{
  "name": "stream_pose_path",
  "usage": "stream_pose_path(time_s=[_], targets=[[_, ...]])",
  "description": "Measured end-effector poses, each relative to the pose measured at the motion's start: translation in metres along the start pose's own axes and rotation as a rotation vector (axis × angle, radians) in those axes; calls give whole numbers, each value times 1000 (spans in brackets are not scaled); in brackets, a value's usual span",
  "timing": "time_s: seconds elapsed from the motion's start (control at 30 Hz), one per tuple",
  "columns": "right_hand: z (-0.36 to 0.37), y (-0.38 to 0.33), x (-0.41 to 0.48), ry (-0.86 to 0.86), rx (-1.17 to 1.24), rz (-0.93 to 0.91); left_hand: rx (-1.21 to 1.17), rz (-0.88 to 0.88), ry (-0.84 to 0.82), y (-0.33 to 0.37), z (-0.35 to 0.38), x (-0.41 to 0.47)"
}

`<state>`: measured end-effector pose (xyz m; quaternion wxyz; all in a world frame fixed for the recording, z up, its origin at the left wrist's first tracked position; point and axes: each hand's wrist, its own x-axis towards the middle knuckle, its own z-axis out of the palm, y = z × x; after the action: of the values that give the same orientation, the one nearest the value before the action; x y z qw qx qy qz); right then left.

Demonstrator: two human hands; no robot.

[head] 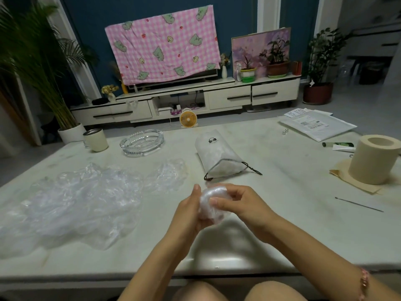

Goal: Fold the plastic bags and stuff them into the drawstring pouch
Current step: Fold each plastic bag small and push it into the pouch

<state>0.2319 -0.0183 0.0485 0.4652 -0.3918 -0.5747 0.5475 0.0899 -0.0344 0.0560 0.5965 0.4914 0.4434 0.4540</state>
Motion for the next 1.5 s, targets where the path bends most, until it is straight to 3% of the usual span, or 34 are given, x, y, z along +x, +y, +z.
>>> stream_pose_path(time_s=[0.1,0.23,0.37,0.43,0.63,0.7,0.8,0.83,0.9,1.0,1.1,1.2,1.37,1.5], targets=[[1,7,3,80,-14,11,62,12,-88,-6,6,5],[-10,10,8,-28,101,93,91,29,-49,-19,4,18],[-22,17,17,142,113,148,126,48,13,-28,6,38],[-27,21,23,150,135,169,142,65,-1,-27,12,47],[-50,29,54,164,98,171,-20,-103,-116,-15,14,77],[-52,33,64,146,119,181,186,-37,27,-17,13,89],[-56,34,77,236,225,204,731,229,487,-24,3,106],[-60,38,84,271,222,181,886,276,520,-28,-3,115],[-64,45,91,321,77,116,1060,297,460,-38,-11,131],[-64,55,92,348,-181,3,1096,348,484,-45,-12,149],[-64,61,95,373,-348,-166,1000,429,534,-49,-11,159],[-63,65,92,437,-556,-426,880,565,450,-52,-12,161],[-63,60,102,591,-1021,-785,686,640,318,-53,-10,151],[-57,47,128,462,-1117,-822,560,642,320,-54,-8,143]])
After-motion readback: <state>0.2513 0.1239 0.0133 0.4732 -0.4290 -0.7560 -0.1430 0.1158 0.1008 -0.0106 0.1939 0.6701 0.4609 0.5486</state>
